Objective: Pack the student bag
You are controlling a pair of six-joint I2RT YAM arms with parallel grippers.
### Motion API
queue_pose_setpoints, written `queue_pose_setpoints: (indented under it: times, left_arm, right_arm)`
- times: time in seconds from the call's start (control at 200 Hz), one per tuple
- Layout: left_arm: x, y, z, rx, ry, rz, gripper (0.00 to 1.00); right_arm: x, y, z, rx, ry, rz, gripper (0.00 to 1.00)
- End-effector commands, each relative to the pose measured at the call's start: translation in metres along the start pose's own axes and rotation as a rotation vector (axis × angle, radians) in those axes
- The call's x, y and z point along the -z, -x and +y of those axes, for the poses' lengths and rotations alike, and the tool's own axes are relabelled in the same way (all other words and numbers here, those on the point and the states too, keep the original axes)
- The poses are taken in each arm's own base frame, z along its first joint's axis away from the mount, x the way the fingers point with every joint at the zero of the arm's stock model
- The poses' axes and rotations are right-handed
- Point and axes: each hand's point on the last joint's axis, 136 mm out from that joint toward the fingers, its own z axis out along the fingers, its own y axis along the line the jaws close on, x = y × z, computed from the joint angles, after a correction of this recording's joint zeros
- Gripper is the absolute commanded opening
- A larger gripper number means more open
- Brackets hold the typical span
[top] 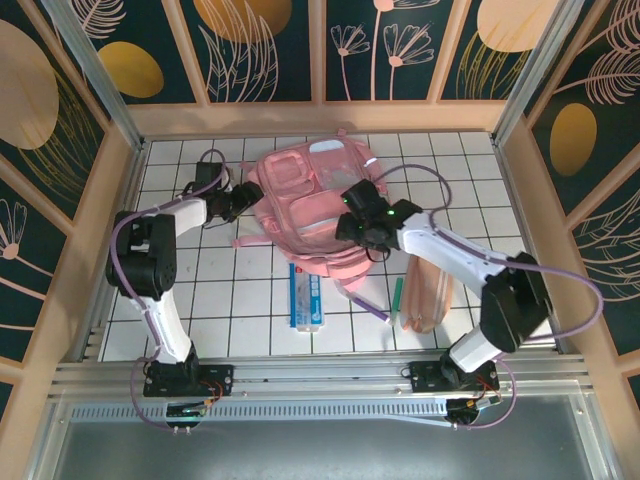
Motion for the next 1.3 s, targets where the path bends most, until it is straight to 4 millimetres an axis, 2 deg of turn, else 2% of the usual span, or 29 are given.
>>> queue_pose_setpoints:
  times: [0.0, 0.09, 0.16, 0.22, 0.285, 0.41, 0.485, 0.535, 0.596, 0.666, 0.721, 0.741, 0.821, 0.871, 0.896, 0.951, 1.066, 1.161, 1.241, 1.296]
  left_arm:
    - [-0.010, -0.006, 0.013, 0.052, 0.027, 0.020, 0.66]
    - [-0.011, -0.013, 0.018, 0.052, 0.032, 0.025, 0.62]
    - [-0.010, -0.018, 0.015, 0.042, 0.011, 0.029, 0.56]
    - [-0.009, -0.022, 0.011, 0.026, -0.009, 0.037, 0.48]
    - [-0.009, -0.027, 0.008, 0.008, -0.032, 0.053, 0.32]
    - [-0.004, -0.036, 0.004, -0.044, -0.045, 0.069, 0.18]
    - [0.004, -0.042, 0.002, -0.071, -0.056, 0.075, 0.00]
    - [0.010, -0.046, 0.001, -0.083, -0.054, 0.080, 0.00]
    - [0.019, -0.048, -0.001, -0.088, -0.059, 0.071, 0.00]
    - [0.029, -0.062, 0.006, -0.084, -0.054, 0.076, 0.00]
    - [0.037, -0.070, 0.007, -0.080, -0.056, 0.072, 0.00]
    - [0.037, -0.075, 0.012, -0.070, -0.046, 0.080, 0.00]
    - [0.052, -0.083, 0.009, -0.061, -0.056, 0.056, 0.00]
    - [0.058, -0.091, 0.009, -0.051, -0.062, 0.057, 0.00]
    - [0.060, -0.095, 0.009, -0.046, -0.064, 0.055, 0.00]
    - [0.063, -0.105, 0.008, -0.023, -0.063, 0.055, 0.00]
    - [0.065, -0.126, -0.005, 0.061, -0.112, 0.059, 0.00]
    - [0.068, -0.132, -0.012, 0.164, -0.118, 0.068, 0.00]
    - [0.075, -0.129, -0.011, 0.269, -0.067, 0.075, 0.00]
    - [0.081, -0.125, -0.014, 0.322, -0.046, 0.069, 0.00]
  right_arm:
    - [0.001, -0.037, -0.008, -0.294, 0.021, 0.144, 0.74]
    - [-0.008, -0.049, -0.001, -0.397, 0.069, 0.192, 0.74]
    - [-0.017, -0.048, 0.001, -0.441, 0.067, 0.175, 0.73]
    - [-0.028, -0.043, 0.001, -0.456, 0.050, 0.159, 0.73]
    - [-0.038, -0.033, 0.003, -0.446, 0.046, 0.122, 0.72]
    - [-0.053, -0.011, -0.004, -0.428, 0.010, 0.043, 0.67]
    - [-0.057, 0.001, -0.004, -0.405, 0.024, 0.022, 0.59]
    - [-0.058, 0.006, -0.005, -0.393, 0.037, 0.013, 0.49]
    - [-0.061, 0.013, -0.005, -0.358, 0.068, 0.002, 0.33]
    - [-0.064, 0.023, -0.010, -0.324, 0.070, -0.021, 0.18]
    - [-0.065, 0.034, -0.011, -0.280, 0.072, -0.052, 0.10]
    - [-0.065, 0.038, -0.012, -0.267, 0.068, -0.064, 0.10]
    - [-0.062, 0.058, -0.011, -0.198, 0.066, -0.124, 0.06]
    - [-0.064, 0.066, -0.006, -0.148, 0.075, -0.156, 0.05]
    - [-0.066, 0.080, -0.014, -0.145, 0.065, -0.182, 0.05]
    - [-0.071, 0.095, -0.011, -0.101, 0.098, -0.209, 0.05]
    - [-0.083, 0.117, 0.014, 0.034, 0.254, -0.233, 0.10]
    - [-0.086, 0.128, 0.028, 0.128, 0.294, -0.241, 0.23]
    - [-0.076, 0.136, 0.022, 0.155, 0.246, -0.269, 0.37]
    - [-0.065, 0.137, 0.014, 0.168, 0.211, -0.291, 0.43]
